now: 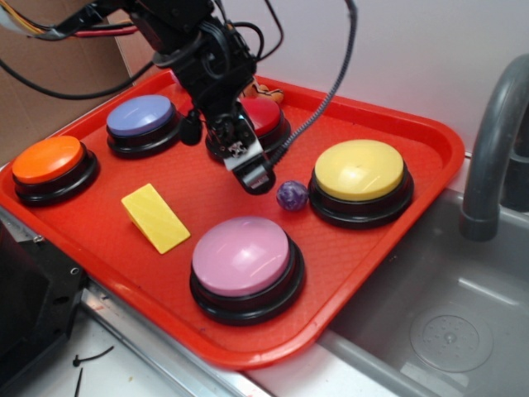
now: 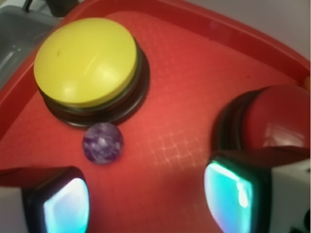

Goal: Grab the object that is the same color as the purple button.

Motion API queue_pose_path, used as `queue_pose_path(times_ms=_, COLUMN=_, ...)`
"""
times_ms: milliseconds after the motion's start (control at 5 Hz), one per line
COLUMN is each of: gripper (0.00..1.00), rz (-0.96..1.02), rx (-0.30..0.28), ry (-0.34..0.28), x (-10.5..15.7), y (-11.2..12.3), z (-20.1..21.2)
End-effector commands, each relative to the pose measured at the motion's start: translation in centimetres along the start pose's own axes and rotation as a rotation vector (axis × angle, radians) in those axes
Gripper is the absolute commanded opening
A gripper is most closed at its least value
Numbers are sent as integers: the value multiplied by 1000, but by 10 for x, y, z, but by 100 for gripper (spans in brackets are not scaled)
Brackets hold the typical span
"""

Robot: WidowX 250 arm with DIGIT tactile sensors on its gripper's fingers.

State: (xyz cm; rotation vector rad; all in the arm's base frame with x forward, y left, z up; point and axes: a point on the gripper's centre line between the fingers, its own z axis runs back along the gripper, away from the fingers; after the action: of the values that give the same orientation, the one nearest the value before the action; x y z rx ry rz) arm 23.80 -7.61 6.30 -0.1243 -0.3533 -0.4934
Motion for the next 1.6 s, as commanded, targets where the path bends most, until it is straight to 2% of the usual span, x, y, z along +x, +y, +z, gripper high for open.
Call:
queue_pose_path(times_ms=0, gripper=100, rz=-15, rx=35, ry=-11, x=27, y=-8, z=-7)
queue_pose_path(times_ms=400, gripper=100, rz=-8, rx=58, ry=30, x=31, y=-16, z=-23)
queue_pose_path(times_ms=800, gripper=100, rz=-4, rx=39, ry=60, x=26, y=-20, z=-37)
queue_pose_path(times_ms=1000, gripper=100, rz=2, rx=55, ry=77, x=24, y=-17, z=-41)
queue_pose_path(times_ms=1200, gripper=0, rz=24, rx=56, ry=74, x=21, y=-13, z=-44)
queue_pose_path(times_ms=1400, gripper=0, rz=39, rx=60, ry=69, x=21, y=-12, z=-43)
